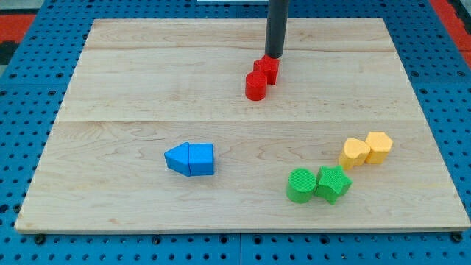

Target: Push red circle slightly right and a bit left

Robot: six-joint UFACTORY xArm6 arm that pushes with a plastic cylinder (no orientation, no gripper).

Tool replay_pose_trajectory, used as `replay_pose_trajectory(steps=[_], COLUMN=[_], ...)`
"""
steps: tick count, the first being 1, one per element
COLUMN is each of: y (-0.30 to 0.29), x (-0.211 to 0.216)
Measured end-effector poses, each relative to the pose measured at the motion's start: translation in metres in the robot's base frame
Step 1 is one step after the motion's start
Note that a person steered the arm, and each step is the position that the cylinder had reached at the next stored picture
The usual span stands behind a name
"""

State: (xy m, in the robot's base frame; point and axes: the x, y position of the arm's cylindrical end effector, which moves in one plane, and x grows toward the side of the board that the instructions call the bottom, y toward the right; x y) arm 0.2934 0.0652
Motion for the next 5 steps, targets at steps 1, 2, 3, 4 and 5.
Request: replay_pose_trajectory(steps=[1,2,3,4,5], y=[-0.003,-0.028,-0.061,-0.074,-0.080], x=[0.003,0.003,0.006,0.008,0.045])
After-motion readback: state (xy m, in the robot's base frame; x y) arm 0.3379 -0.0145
